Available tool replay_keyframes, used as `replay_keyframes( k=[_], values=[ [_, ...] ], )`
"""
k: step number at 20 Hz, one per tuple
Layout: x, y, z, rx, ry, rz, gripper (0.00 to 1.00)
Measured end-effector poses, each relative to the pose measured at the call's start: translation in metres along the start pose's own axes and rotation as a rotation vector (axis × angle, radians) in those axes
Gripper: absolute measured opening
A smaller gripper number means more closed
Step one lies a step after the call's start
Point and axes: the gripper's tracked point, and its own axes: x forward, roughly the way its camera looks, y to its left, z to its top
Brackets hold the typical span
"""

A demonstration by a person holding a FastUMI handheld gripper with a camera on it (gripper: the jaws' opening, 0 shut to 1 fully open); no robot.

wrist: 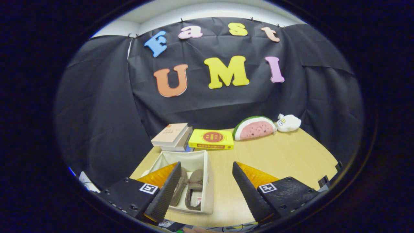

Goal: Open the storage box then place both shoes into the box .Put the left shoe in first, then the right shoe, with the right side of both shoes facing outward in a uniform manner.

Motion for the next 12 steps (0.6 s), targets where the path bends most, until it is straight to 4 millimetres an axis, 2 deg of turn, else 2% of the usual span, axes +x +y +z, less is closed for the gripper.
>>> replay_keyframes(
  k=[3,5,8,12],
  values=[
    [-0.022,-0.027,0.009,-0.038,-0.097,-0.059,0.96],
    [-0.032,-0.032,0.016,-0.045,-0.154,-0.068,0.96],
    [-0.038,-0.044,0.007,-0.073,-0.186,-0.082,0.96],
    [-0.05,-0.044,-0.004,-0.089,-0.228,-0.047,0.95]
  ],
)
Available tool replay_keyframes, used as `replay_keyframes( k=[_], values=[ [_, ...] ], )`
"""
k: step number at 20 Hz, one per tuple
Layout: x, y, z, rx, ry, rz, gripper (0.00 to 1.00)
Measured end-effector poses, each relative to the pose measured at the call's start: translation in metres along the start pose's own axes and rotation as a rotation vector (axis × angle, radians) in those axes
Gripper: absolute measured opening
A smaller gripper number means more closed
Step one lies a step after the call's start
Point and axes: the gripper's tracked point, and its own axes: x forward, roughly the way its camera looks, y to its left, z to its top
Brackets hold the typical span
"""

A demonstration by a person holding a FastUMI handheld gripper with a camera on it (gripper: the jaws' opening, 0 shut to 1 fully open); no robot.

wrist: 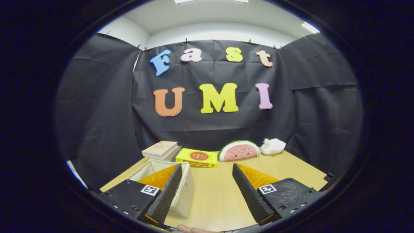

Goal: Open the storage box then place both shoes into the box .Put the left shoe in first, then the right shoe, with the right side of both shoes facing outward in a uniform manner.

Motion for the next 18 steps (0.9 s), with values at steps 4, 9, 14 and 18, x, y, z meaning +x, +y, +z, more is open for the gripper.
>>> replay_keyframes(
  k=[4,9,14,18],
  values=[
    [-0.01,-0.024,-0.005,-0.041,-0.075,-0.031,0.95],
    [-0.027,-0.048,-0.014,-0.056,-0.139,-0.06,0.95],
    [-0.035,-0.065,-0.036,-0.092,-0.137,-0.094,0.95],
    [-0.04,-0.072,-0.042,-0.121,-0.134,-0.103,0.95]
  ],
)
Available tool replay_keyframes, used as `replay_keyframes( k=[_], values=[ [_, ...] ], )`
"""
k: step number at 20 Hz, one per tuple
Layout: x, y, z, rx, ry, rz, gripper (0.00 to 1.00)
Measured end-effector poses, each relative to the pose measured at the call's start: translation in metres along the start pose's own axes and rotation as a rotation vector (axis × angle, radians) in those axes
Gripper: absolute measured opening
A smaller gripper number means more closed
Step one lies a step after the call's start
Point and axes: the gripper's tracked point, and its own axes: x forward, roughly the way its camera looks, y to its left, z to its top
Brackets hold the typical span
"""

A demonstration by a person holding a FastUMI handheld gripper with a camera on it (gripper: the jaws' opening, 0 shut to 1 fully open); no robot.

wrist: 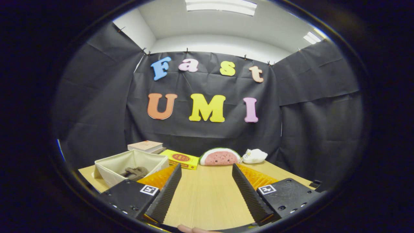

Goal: Open the storage box then place both shoes into the box .Put the left shoe in first, then the right shoe, with the right side of both shoes facing outward in a uniform manner.

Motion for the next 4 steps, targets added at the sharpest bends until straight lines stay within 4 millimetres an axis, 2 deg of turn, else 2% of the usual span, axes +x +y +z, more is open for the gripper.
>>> replay_keyframes(
  k=[4],
  values=[
    [0.0039,-0.0083,-0.0053,0.002,0.0,-0.017,0.95]
  ],
)
